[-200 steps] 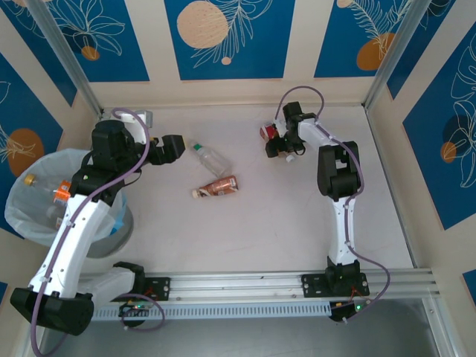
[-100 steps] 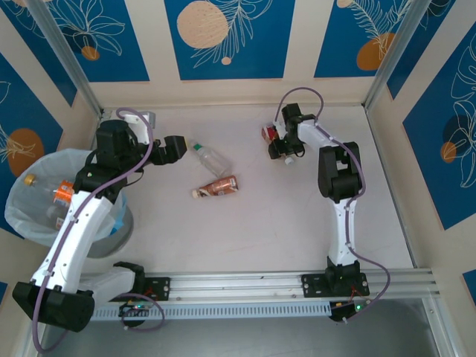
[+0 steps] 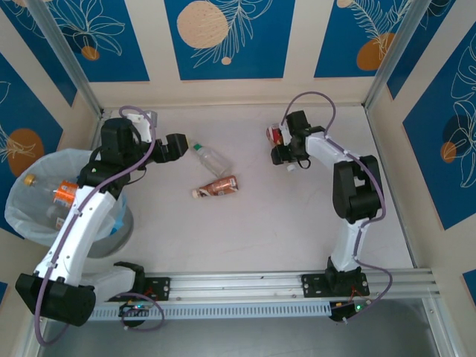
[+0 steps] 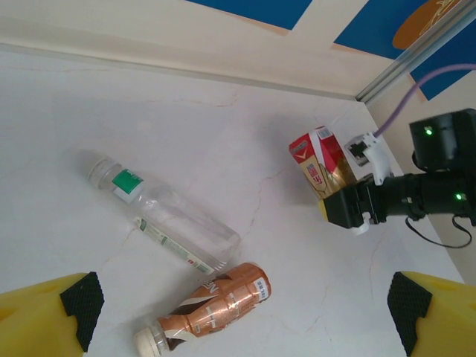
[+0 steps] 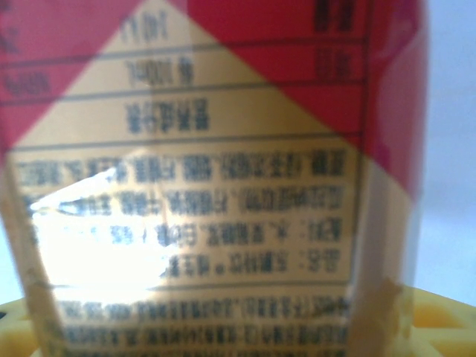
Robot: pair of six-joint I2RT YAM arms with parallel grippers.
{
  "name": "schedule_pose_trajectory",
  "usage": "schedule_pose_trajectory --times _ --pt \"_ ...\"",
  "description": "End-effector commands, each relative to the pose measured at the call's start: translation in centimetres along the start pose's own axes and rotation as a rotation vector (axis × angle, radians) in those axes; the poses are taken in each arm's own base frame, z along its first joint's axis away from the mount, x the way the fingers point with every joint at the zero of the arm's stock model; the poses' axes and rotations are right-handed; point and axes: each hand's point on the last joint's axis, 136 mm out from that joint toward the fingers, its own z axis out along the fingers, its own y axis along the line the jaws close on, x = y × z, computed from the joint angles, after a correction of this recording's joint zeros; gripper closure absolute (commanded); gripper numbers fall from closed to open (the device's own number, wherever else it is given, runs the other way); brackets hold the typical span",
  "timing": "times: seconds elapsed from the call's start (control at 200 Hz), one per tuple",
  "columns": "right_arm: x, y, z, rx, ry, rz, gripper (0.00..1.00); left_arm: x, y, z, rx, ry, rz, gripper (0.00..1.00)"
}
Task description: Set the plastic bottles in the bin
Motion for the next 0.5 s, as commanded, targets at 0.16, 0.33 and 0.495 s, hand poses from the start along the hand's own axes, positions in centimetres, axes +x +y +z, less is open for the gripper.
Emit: schedule_pose_trajectory --times 0.16,0.33,0.495 --pt "0.7 1.8 -4.3 -0.074 -0.156 0.097 0.48 1.1 -1.0 2.5 0.043 0.084 -0.026 0.01" --pt "1.6 3.1 -7.0 -0.15 -0.237 0.152 0.49 2.2 -2.3 4.6 0.057 0.146 0.021 0.01" --pt "2.9 4.9 -8.8 -0.217 -0.288 0.153 0.5 3.0 -4.6 6.7 0.079 0.162 0.085 0.01"
